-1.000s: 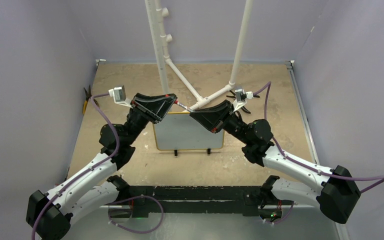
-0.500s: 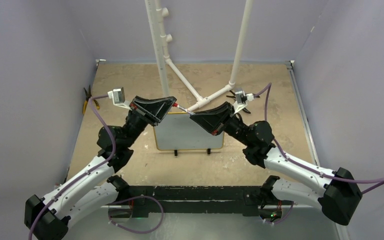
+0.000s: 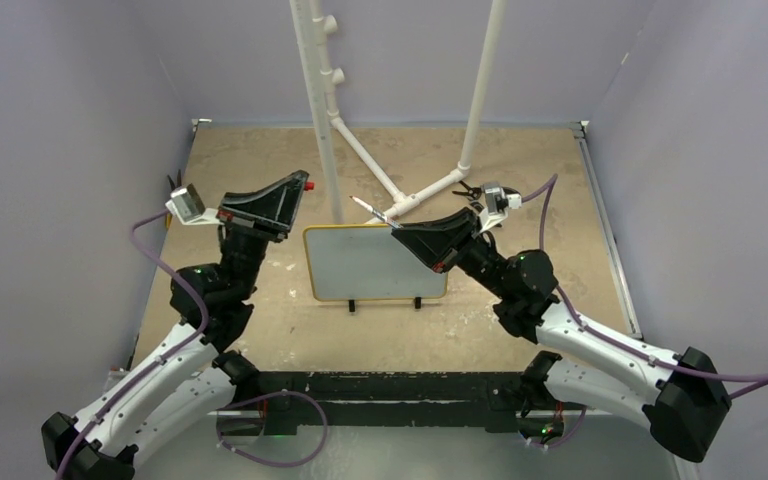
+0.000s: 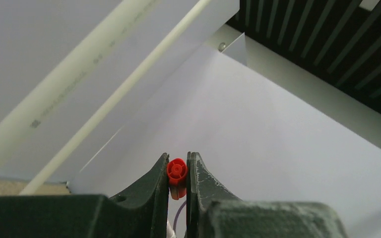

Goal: Write a sentence on the whiteboard
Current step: Open the whiteboard marker at the center of the board, then place the pen cap at the center of the board.

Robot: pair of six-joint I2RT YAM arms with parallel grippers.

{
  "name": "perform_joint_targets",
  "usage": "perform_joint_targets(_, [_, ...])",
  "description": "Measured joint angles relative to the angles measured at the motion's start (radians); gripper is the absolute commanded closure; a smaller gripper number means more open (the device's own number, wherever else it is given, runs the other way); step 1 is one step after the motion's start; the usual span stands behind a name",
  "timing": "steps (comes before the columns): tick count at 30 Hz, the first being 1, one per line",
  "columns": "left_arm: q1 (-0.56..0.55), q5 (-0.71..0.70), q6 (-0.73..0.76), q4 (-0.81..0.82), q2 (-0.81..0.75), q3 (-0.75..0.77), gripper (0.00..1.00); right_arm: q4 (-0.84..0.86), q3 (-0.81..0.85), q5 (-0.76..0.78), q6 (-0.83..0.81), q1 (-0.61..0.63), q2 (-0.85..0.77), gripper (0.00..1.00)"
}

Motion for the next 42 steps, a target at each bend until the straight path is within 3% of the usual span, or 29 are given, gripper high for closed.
perform_joint_targets(4, [0.000, -0.034, 0.020, 0.026, -0.015, 0.000, 1.00, -0.007, 0.000, 0.014, -0.006, 0.000, -0.004, 1.00])
perform_joint_targets(8, [0.000, -0.060, 0.083, -0.104, -0.028, 0.034, 1.00, -0.051, 0.000, 0.028, -0.019, 0.000, -0.021, 1.00])
perform_joint_targets(12, [0.000, -0.156, 0.240, -0.496, -0.037, 0.223, 1.00, -0.124, 0.000, 0.068, -0.057, 0.000, -0.063, 1.00])
perform_joint_targets(17, [0.000, -0.302, 0.383, -0.842, -0.042, 0.389, 1.00, -0.247, 0.025, 0.137, -0.144, 0.000, -0.123, 1.00])
perform_joint_targets(20, [0.000, -0.382, 0.427, -1.015, -0.037, 0.415, 1.00, -0.303, 0.050, 0.169, -0.193, 0.000, -0.151, 1.00])
perform_joint_targets(26, [0.006, -0.417, 0.431, -1.204, 0.042, 0.326, 1.00, -0.362, 0.063, 0.207, -0.254, 0.000, -0.201, 1.00])
perform_joint_targets(35, [0.101, -0.355, 0.254, -1.237, 0.025, 0.013, 1.00, -0.401, 0.063, 0.225, -0.287, 0.000, -0.246, 1.00])
perform_joint_targets(42, [0.107, -0.294, 0.137, -1.221, 0.031, -0.114, 1.00, -0.430, 0.063, 0.226, -0.332, 0.000, -0.244, 1.00])
